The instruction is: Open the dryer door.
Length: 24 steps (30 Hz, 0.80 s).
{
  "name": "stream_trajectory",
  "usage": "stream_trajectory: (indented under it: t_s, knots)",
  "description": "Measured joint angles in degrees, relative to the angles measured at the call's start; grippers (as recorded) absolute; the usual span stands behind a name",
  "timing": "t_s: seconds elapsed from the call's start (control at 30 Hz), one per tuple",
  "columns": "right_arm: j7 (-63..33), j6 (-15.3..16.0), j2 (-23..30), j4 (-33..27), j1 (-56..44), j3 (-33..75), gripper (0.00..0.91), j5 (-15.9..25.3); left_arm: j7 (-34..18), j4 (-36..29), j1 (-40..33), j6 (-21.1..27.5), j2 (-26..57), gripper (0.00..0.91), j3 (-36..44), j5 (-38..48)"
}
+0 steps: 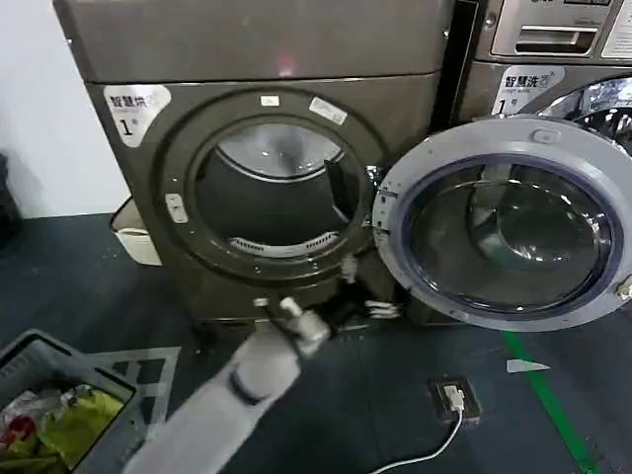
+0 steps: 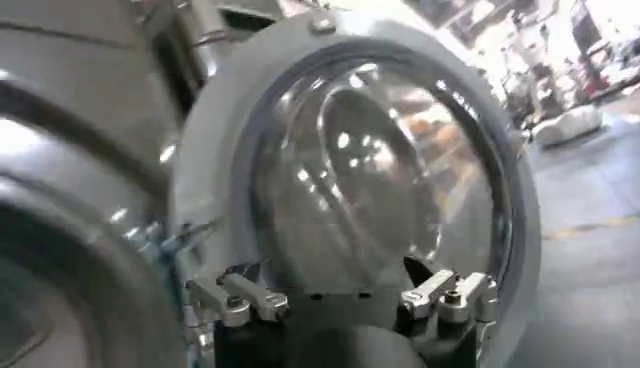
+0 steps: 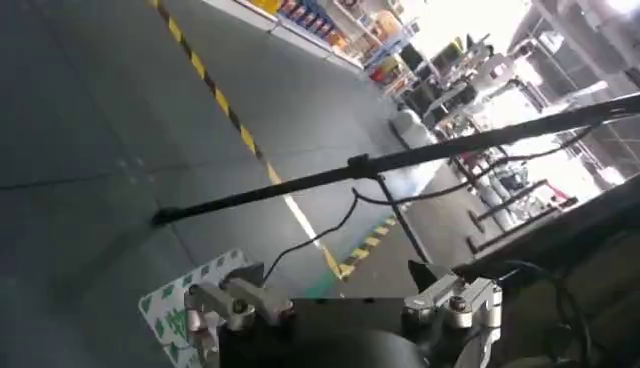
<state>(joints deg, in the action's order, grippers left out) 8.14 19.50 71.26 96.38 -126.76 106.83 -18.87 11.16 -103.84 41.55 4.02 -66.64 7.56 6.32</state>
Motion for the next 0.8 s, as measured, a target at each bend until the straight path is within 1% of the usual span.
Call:
stream_trajectory:
  t_s: [0.17, 0.4, 0.5, 0.67, 0.8]
  knots:
    - [0.1, -0.1, 0.0, -0.1, 0.2, -0.3, 0.907, 0.0, 0.6, -2.4, 5.1, -1.1, 6.2, 0.907, -5.6, 3.8]
    - [0.3, 0.1, 0.3, 0.8, 0.9, -0.6, 0.907, 0.0, 0.8, -3.0, 11.9, -0.7, 14.1, 0.907, -13.1, 7.9]
    - [0.5, 0.1, 0.4, 1.1, 1.0, -0.6, 0.907, -0.2, 1.5, -3.6, 15.0, 0.5, 17.3, 0.907, -16.7, 9.7]
    - [0.8, 0.2, 0.3, 1.4, 1.7, -0.6, 0.907, -0.5, 2.6, -5.3, 21.1, 5.5, 21.6, 0.907, -24.3, 14.1]
    - [1.0, 0.3, 0.5, 1.9, 2.3, -1.0, 0.907, -0.8, 3.1, -7.1, 26.4, 8.7, 23.2, 0.907, -30.6, 16.1]
